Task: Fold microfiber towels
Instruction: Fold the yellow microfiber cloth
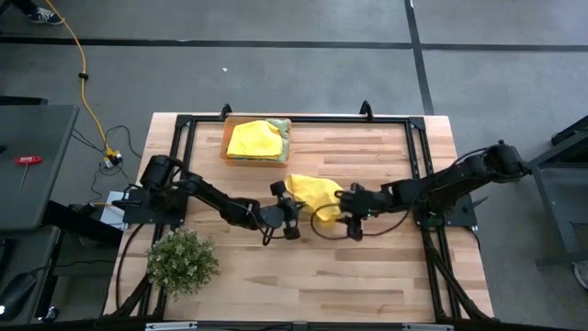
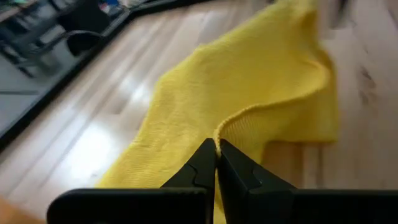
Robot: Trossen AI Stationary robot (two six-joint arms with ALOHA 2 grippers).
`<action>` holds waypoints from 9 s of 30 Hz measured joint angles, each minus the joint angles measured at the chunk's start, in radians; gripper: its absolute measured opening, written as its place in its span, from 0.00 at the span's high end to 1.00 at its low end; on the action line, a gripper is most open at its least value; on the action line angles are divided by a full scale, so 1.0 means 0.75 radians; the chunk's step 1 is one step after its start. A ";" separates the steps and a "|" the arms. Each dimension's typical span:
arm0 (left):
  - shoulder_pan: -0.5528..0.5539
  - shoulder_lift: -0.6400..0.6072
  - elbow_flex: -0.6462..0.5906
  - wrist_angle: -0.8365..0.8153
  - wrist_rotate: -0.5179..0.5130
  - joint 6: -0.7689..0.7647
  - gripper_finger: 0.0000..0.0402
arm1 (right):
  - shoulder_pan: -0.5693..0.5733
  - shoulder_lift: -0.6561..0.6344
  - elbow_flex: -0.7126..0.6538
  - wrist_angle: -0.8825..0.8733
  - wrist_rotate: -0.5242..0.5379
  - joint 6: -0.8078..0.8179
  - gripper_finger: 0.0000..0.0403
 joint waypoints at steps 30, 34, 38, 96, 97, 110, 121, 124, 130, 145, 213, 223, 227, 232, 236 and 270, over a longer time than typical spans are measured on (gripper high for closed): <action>0.029 -0.009 0.001 -0.092 -0.234 0.023 1.00 | 0.204 0.545 0.081 0.636 0.058 -0.302 0.57; 0.029 -0.009 0.001 -0.092 -0.233 0.023 1.00 | 0.199 0.635 0.252 0.423 0.174 -0.407 0.57; 0.029 -0.009 0.001 -0.091 -0.233 0.023 1.00 | 0.188 0.707 0.452 0.060 0.305 -0.415 0.57; -0.218 -0.631 0.042 -0.823 0.191 -0.408 1.00 | 0.486 0.439 -0.237 0.691 0.895 0.560 0.57; -0.218 -0.631 0.042 -0.822 0.191 -0.396 1.00 | 0.476 0.439 -0.240 0.715 0.883 0.537 0.57; -0.218 -0.631 0.042 -0.814 0.189 -0.428 1.00 | 0.422 0.511 -0.235 0.817 0.777 0.495 0.57; -0.218 -0.631 0.042 -0.815 0.153 -0.431 1.00 | 0.427 0.667 -0.234 1.033 0.814 0.501 0.59; -0.218 -0.631 0.042 -0.816 0.124 -0.431 1.00 | 0.439 0.668 -0.235 1.027 0.822 0.512 0.65; -0.222 -0.666 0.042 -0.817 -0.010 -0.431 1.00 | 0.466 0.646 -0.236 0.950 0.853 0.536 0.93; -0.231 -0.700 0.042 -0.705 -0.132 -0.335 1.00 | 0.466 -0.147 -0.236 0.125 0.702 0.369 1.00; -0.284 -0.017 0.491 -1.612 -0.477 -0.826 1.00 | 0.418 -0.085 0.236 -1.019 0.219 0.470 1.00; -0.039 0.055 0.492 -1.506 -0.476 -0.675 1.00 | 0.254 -0.086 0.088 -0.954 0.292 0.459 1.00; 0.020 0.055 0.490 -1.410 -0.379 -0.573 1.00 | 0.222 -0.086 0.072 -0.938 0.265 0.440 1.00; 0.046 0.055 0.489 -1.386 -0.321 -0.535 1.00 | 0.221 -0.085 0.072 -0.912 0.266 0.382 0.97; 0.046 0.055 0.488 -1.386 -0.340 -0.540 1.00 | 0.220 -0.085 0.071 -0.916 0.304 0.382 0.86; 0.046 0.055 0.488 -1.364 -0.322 -0.560 1.00 | -0.035 -0.358 -0.557 -0.002 0.424 0.769 0.59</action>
